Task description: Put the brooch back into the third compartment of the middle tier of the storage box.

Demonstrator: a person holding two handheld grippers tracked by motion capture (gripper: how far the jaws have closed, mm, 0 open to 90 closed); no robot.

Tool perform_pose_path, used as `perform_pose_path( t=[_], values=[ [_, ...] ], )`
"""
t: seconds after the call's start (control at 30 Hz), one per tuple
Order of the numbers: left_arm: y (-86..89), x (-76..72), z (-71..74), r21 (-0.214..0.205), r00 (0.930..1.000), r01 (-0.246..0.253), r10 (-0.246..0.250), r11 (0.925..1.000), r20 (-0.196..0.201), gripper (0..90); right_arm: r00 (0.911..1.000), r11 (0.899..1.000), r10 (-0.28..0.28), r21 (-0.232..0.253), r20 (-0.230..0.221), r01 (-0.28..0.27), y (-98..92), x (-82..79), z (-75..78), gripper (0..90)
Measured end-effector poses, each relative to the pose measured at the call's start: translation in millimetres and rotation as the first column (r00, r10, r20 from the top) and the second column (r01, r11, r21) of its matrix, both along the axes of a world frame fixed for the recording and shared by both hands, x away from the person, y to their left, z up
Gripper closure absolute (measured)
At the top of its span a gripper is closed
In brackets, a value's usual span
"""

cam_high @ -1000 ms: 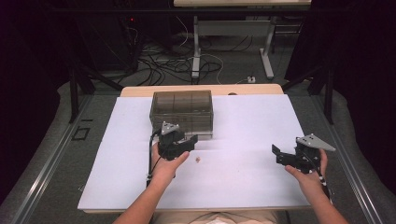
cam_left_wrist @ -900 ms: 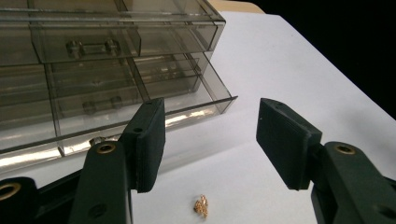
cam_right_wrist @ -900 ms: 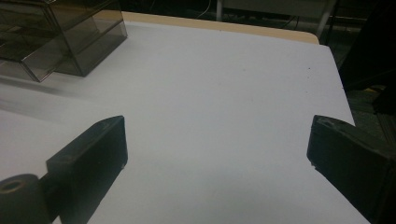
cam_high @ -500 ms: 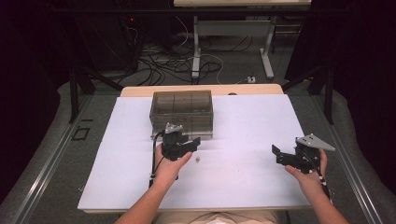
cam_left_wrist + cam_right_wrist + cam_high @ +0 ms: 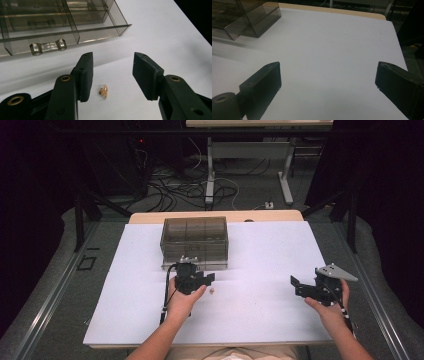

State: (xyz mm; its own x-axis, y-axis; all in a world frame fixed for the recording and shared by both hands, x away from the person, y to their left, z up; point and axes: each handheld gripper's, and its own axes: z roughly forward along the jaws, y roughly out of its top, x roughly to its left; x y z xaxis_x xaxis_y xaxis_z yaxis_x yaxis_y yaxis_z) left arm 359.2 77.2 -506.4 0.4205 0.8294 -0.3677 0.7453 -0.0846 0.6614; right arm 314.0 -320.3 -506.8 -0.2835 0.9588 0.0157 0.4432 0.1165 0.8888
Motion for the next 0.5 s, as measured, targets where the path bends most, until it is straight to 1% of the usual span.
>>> perform_pose_path(
  t=[0.1, 0.13, 0.2, 0.27, 0.33, 0.37, 0.43, 0.5],
  values=[
    [-1.5, 0.2, -2.9, 0.006, 0.9999, 0.001, -0.001, 1.0, -0.014, 52.9, 1.0, 1.0, -0.007, 0.006, 0.0, 0.007, 0.0, 0.0, -0.3, 6.4],
    [-1.2, 0.6, -3.5, 0.011, 0.9996, 0.008, -0.008, 0.9999, -0.028, 53.3, 1.0, 1.0, -0.009, 0.009, -0.002, 0.009, 0.2, -0.1, -0.3, 6.4],
    [-2.0, 0.6, -4.9, 0.011, 0.9996, 0.0, 0.0, 0.9999, -0.029, 54.2, 0.9999, 1.0, -0.01, 0.014, -0.004, 0.01, 0.4, -0.4, -0.1, 6.4],
    [-1.8, 1.2, -7.6, 0.014, 0.9987, 0.006, -0.006, 0.9999, -0.051, 55.5, 1.0, 1.0, -0.007, 0.008, 0.0, 0.007, -0.2, -0.2, -0.1, 6.4],
    [-2.5, 1.3, -9.0, 0.013, 0.9988, -0.001, 0.002, 0.9999, -0.049, 56.1, 0.9999, 1.0, -0.011, 0.012, -0.004, 0.011, 0.1, -0.4, -0.2, 6.4],
    [-1.8, 1.7, -11.1, 0.017, 0.9983, 0.005, -0.004, 0.9998, -0.058, 56.5, 0.9999, 1.0, -0.011, 0.011, -0.004, 0.011, 0.1, -0.4, -0.2, 6.5],
    [-2.1, 1.6, -12.0, 0.016, 0.9981, 0.002, -0.001, 0.9999, -0.062, 57.0, 1.0, 1.0, -0.009, 0.009, -0.003, 0.009, -0.2, -0.4, -0.2, 6.5],
    [-2.8, 1.0, -15.1, 0.029, 0.9977, 0.004, -0.002, 0.9996, -0.068, 57.9, 0.9999, 1.0, -0.008, 0.01, -0.012, 0.008, -0.2, -0.7, 0.1, 6.5]
  ],
)
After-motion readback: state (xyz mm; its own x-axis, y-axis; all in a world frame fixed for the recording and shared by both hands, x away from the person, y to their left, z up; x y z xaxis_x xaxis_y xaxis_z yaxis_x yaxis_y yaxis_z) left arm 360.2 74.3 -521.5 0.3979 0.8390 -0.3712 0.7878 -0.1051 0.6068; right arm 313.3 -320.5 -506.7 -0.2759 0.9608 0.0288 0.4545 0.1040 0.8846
